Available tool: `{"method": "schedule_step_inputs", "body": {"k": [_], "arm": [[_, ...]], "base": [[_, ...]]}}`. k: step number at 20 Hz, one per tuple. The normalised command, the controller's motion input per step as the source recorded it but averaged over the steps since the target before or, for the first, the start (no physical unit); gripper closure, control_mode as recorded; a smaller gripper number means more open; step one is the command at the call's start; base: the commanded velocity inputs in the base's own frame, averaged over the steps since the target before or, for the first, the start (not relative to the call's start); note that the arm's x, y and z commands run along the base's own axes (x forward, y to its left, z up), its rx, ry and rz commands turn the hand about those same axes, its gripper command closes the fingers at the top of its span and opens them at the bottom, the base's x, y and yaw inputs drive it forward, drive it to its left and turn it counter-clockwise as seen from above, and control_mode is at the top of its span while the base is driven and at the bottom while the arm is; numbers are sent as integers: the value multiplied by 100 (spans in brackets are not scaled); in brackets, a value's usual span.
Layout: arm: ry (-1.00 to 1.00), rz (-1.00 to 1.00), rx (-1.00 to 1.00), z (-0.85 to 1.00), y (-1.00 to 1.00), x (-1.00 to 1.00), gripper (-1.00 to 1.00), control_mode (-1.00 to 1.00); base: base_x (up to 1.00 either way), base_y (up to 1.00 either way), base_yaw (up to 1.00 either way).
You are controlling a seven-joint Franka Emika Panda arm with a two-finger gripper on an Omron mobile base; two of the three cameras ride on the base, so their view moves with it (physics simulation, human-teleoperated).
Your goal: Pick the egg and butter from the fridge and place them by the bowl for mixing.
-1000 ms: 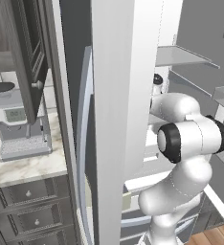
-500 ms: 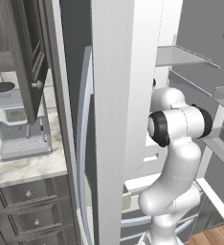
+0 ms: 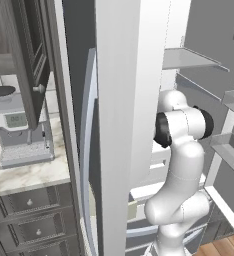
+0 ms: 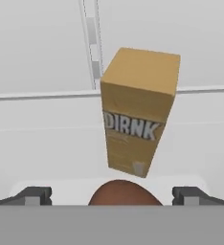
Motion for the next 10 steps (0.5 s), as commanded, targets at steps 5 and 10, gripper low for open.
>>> {"method": "schedule_step_inputs", "body": {"k": [5, 10], "arm": [[-1, 0, 1, 0, -6, -5, -100, -100], [0, 0, 0, 0, 0, 0, -100, -100]], "base": [[0, 0, 0], [0, 0, 0]]}}
